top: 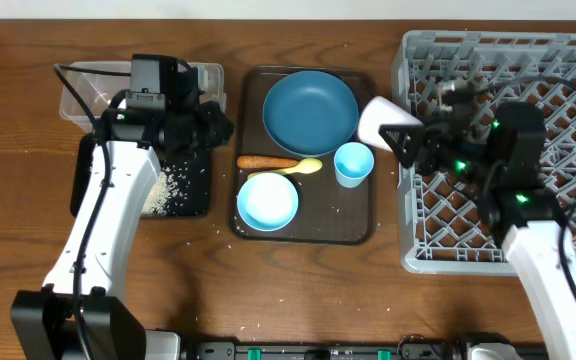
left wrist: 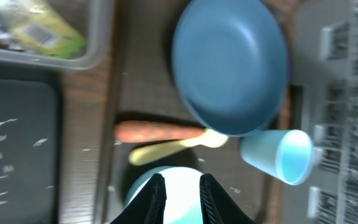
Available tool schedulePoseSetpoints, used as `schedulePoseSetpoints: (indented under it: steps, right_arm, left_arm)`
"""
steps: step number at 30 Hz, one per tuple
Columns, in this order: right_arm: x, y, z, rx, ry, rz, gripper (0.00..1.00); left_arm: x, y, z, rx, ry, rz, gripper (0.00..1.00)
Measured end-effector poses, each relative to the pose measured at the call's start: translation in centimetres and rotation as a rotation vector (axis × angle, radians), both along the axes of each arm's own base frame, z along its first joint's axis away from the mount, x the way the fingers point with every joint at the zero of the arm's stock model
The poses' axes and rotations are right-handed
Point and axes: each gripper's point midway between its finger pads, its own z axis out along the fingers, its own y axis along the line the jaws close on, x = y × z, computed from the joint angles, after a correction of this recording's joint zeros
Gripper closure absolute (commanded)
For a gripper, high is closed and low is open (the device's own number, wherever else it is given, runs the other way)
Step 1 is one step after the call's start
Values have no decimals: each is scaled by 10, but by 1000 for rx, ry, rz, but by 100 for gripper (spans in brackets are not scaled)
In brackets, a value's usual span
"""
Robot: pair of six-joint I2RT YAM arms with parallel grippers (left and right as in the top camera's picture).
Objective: Sort waste into correct bins and load items into the dishwasher rack
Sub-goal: 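Carry the pink cup with the right gripper and place it in the rack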
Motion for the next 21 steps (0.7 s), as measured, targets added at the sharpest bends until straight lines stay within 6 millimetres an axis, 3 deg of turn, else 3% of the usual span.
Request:
schedulePoseSetpoints:
  steps: [6, 12, 16, 21]
  right_arm:
    - [-30, -35, -13, -173, 100, -161, 46]
    - [-55, -72, -5, -331, 159, -324, 46]
    - [-63, -95, -8, -427, 222, -415, 46]
    - [-68, -109, -29, -512, 329, -451, 46]
  left_arm:
    - [-1, 16, -7, 87, 14, 48, 78]
    - [-1, 22, -9, 119, 20, 65, 78]
    - [-2, 26, -11, 140, 25, 76, 78]
    - [-2, 29, -11, 154, 24, 81, 78]
